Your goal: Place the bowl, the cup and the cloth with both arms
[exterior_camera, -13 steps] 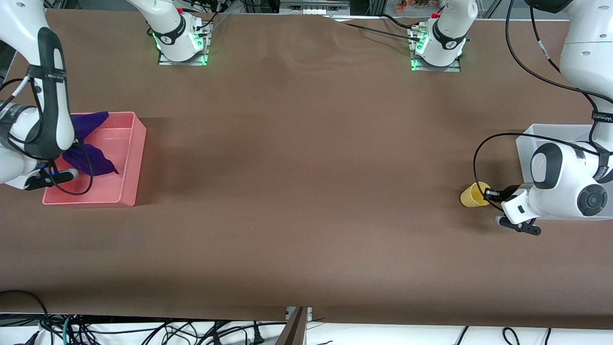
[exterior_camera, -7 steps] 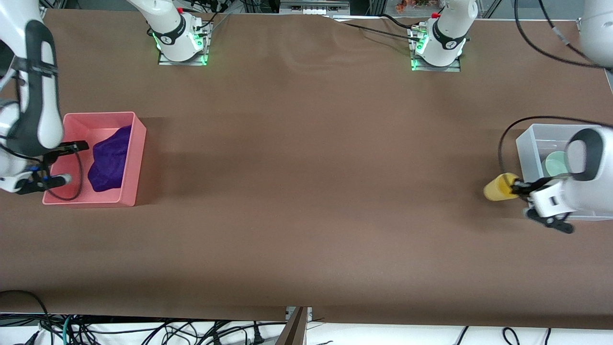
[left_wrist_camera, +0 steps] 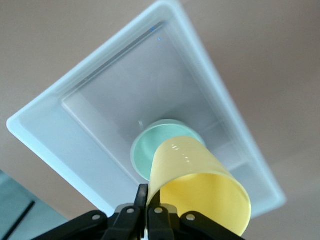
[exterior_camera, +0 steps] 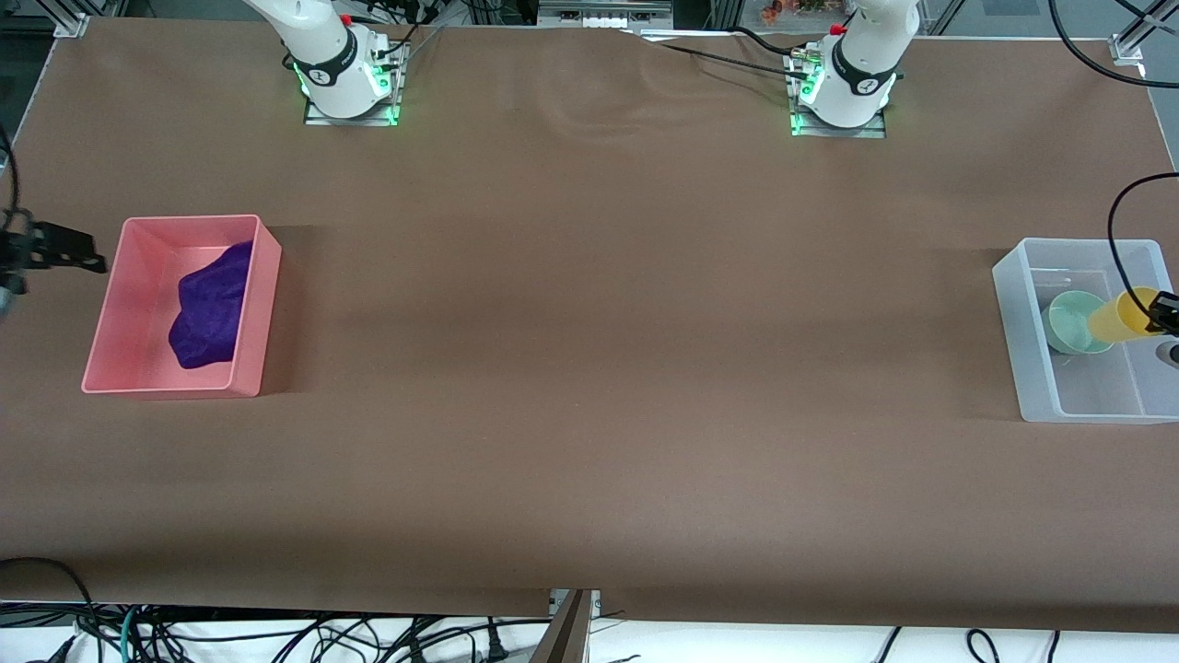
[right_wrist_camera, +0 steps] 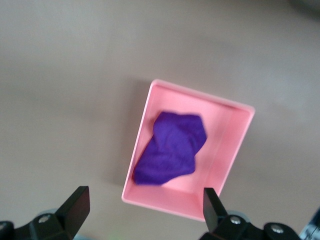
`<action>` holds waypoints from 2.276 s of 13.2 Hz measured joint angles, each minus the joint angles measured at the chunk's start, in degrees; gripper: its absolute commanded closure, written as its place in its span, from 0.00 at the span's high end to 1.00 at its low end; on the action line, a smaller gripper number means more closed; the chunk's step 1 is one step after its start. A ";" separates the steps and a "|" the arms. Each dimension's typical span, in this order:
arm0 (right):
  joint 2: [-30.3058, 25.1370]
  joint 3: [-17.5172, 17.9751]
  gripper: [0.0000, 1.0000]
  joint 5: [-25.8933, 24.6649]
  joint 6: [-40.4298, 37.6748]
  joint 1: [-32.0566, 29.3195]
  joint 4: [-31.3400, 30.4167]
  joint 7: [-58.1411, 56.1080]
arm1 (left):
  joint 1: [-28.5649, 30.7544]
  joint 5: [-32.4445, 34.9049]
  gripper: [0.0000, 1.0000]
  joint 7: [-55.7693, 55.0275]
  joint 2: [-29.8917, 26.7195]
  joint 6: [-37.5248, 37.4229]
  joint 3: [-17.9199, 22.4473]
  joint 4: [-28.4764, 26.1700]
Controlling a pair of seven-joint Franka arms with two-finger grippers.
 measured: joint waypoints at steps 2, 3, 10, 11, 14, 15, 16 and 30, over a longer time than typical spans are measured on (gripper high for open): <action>-1.65 -0.09 1.00 0.01 2.06 -0.29 0.87 0.00 | 4.17 0.00 0.00 3.78 2.24 9.38 0.01 -3.92; -2.14 -0.13 1.00 0.01 1.91 -0.54 0.84 -0.01 | 5.19 0.00 0.24 4.69 3.22 11.89 -0.02 -4.81; -4.70 7.74 1.00 -1.00 -6.89 -0.81 0.21 13.25 | 5.00 -2.67 1.00 4.91 2.12 6.74 -2.19 -2.92; -4.96 9.46 1.00 -1.02 -9.12 -0.76 0.19 17.15 | 4.91 -3.36 1.00 4.91 0.87 3.44 -3.32 -1.66; -5.15 11.56 1.00 -1.35 -11.72 -0.71 0.09 21.40 | 4.59 -4.84 1.00 3.37 -3.44 -6.52 -9.89 1.86; -5.15 11.53 1.00 -1.46 -12.57 -0.81 0.02 22.60 | 4.46 -4.96 1.00 0.68 -4.71 -9.48 -12.67 2.74; -5.15 11.45 1.00 -1.54 -13.04 -0.91 -0.10 23.43 | 4.34 -5.03 1.00 -3.35 -5.76 -12.36 -15.53 3.41; -4.93 10.93 1.00 -2.58 -13.13 -1.06 -0.41 23.90 | -31.27 -23.37 1.00 -47.83 -26.67 -14.22 6.14 -6.43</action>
